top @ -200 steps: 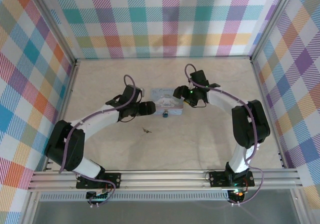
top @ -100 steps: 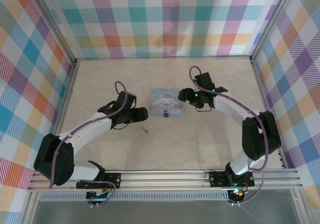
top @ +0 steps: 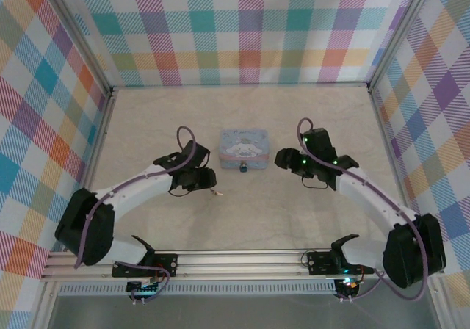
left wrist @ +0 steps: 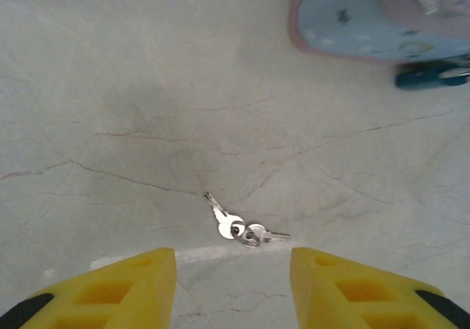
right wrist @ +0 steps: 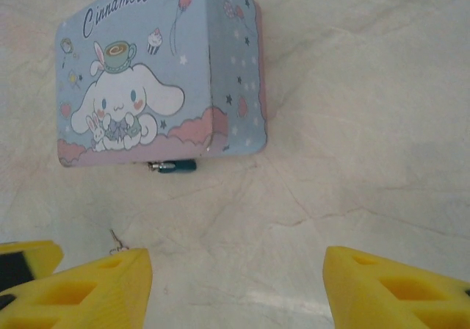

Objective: Unlock the padlock with the key

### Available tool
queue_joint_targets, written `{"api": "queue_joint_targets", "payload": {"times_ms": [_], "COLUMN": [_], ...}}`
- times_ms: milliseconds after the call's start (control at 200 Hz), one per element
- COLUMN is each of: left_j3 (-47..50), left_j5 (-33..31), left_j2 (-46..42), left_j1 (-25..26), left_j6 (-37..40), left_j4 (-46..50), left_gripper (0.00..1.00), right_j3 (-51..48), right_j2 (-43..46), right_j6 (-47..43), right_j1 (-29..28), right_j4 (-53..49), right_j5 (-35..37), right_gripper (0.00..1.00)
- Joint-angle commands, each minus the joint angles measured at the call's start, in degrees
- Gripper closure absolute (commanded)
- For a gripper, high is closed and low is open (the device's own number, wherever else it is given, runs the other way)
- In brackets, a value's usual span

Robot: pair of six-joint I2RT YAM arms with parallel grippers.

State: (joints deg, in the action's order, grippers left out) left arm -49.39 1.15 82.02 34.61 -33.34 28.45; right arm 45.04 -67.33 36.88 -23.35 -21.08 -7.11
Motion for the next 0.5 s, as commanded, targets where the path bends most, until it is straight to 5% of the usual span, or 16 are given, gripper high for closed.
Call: {"api": "queue_joint_targets", "payload": {"times_ms": [0,495], "left_j3": [-3.2,-7.1], "left_j5": [-2.5,-7.1], "left_j2": [3.9,13.4], "left_j1": [2.4,6.6], "left_j6": [-2.1,-6.6], "left_j4": [3.0,6.1], "left_gripper": [0.56,0.63], "right_j3": [-2.4,-5.9], "right_j2": [3.3,4.1], "right_j6": [1.2,3.4], "right_j1": [-0.5,-0.6], "right_j4": [0.2,1.1], "right_j5": [-0.1,0.1], "right_gripper": [0.36,0.36]}}
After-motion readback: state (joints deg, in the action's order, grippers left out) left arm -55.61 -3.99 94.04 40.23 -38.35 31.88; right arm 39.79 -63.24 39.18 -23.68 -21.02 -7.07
